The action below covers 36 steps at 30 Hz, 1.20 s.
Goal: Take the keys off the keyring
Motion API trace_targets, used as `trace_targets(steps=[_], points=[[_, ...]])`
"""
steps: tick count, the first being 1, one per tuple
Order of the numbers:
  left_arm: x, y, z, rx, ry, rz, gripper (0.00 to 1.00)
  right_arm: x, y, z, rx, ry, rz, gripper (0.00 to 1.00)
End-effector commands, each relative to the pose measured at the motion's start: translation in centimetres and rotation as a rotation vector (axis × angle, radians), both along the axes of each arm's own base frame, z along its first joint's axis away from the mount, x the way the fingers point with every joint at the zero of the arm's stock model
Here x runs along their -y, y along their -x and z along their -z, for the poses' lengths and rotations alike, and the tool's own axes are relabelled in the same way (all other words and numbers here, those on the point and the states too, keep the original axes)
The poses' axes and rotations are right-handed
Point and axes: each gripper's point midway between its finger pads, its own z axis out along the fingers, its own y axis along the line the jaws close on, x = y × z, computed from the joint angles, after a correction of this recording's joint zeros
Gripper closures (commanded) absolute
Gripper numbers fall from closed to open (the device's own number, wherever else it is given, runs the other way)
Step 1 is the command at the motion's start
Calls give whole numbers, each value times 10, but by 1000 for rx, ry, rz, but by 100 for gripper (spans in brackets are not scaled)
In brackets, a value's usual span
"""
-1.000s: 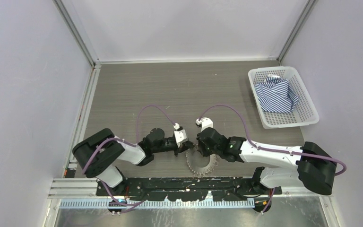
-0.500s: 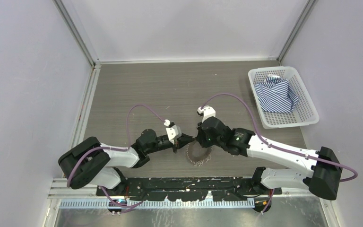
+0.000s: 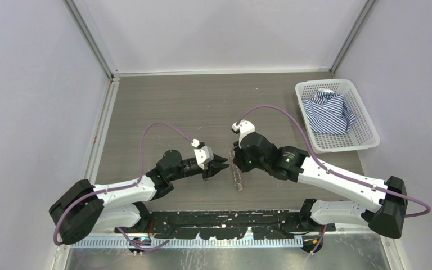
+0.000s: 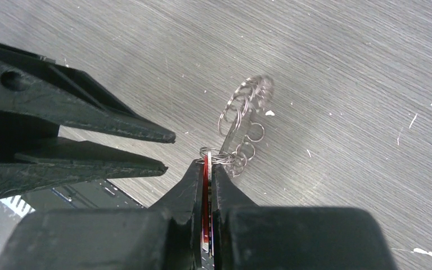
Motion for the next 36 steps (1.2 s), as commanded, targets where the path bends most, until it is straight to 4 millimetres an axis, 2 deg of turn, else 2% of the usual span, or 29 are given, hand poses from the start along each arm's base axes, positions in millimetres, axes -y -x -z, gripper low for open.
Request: trace_targets(steps=[1, 8, 23, 29, 36], points=[[1, -8, -9, 21, -24, -25, 75, -13, 2, -28, 51, -48, -63, 99], [4, -9, -11, 17, -18, -17, 75, -14, 11, -21, 33, -38, -115, 99], [17, 6, -14, -31, 22, 8, 75, -15, 7, -19, 13, -20, -67, 99], [20, -3, -12, -9, 12, -41, 75, -19, 10, -22, 6, -36, -79, 99], [21, -12, -19, 33, 31, -78, 76, -22, 16, -17, -17, -40, -108, 99]])
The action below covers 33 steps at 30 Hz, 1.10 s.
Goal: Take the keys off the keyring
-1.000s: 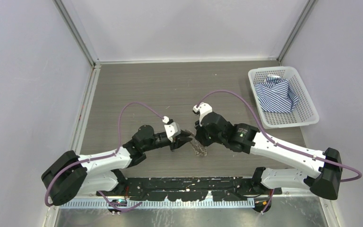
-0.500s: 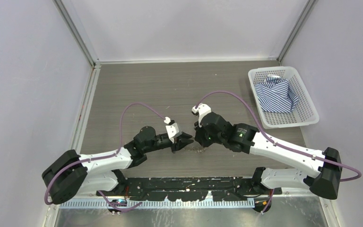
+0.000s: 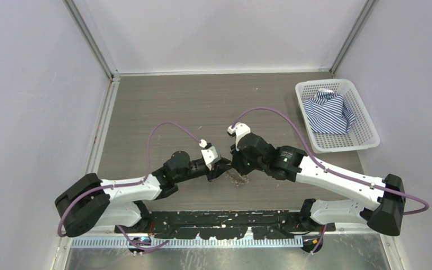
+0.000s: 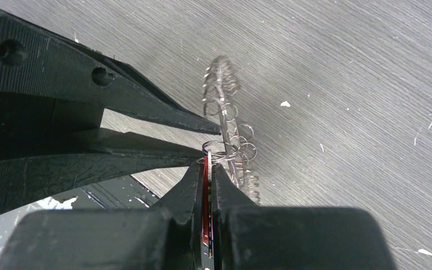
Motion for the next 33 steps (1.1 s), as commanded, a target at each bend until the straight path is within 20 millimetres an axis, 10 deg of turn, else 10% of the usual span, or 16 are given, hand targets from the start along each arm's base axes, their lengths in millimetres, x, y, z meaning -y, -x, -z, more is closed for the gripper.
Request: trace_targets(steps=[1, 12, 33], points=[[8, -12, -36, 94, 91, -30, 76, -13, 1, -18, 12, -64, -23, 99], [16, -7, -35, 159, 123, -9, 99, -10, 1, -14, 9, -49, -18, 99], [-2, -1, -31, 204, 112, -72, 99, 30, -11, 20, 30, 98, 148, 99]])
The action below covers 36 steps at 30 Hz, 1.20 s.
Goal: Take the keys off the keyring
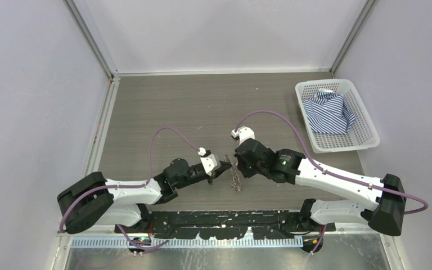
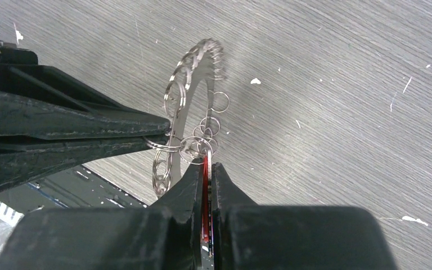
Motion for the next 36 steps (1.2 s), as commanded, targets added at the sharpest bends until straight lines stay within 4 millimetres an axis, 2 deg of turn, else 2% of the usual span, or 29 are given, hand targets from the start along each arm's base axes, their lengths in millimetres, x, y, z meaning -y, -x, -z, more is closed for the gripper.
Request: trace_targets(steps=[1, 5, 11, 14, 22, 36], points=[[-3, -2, -31, 83, 88, -20, 99, 5, -10, -5, 43, 15, 55, 99], [-2, 0, -30, 78, 89, -17, 99, -1, -13, -14, 57, 0, 36, 99], [0, 4, -29, 64, 88, -3, 99, -11, -19, -37, 105, -22, -17, 99], [-1, 6, -30, 60, 75, 1, 95, -15, -20, -44, 124, -23, -41, 99], [-5, 8, -33, 68, 56, -4, 80, -23, -22, -51, 151, -29, -79, 99], [0, -4, -35, 122, 17, -32, 78, -33, -9, -55, 147, -56, -153, 99]])
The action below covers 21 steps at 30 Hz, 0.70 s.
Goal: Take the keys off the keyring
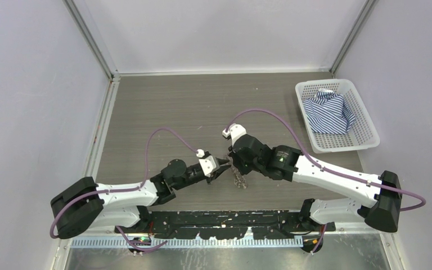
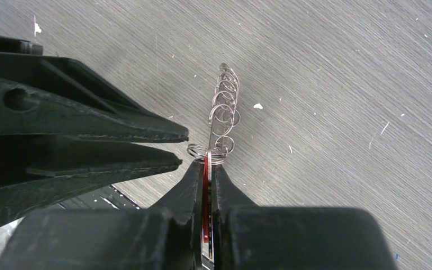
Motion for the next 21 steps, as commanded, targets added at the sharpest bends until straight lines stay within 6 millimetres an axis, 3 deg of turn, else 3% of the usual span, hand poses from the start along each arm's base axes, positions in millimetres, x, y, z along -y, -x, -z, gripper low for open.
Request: trace_targets(steps=[1, 11, 18, 21], points=[[9, -8, -20, 67, 14, -5, 78, -16, -3, -33, 58, -101, -28, 99], [16, -8, -12, 39, -3, 12, 80, -19, 1, -36, 53, -112, -39, 99], [19, -13, -13, 39, 16, -6, 99, -16, 3, -30, 36, -109, -23, 99], [16, -13, -9, 32, 11, -20, 100, -6, 1, -25, 42, -85, 16, 99]])
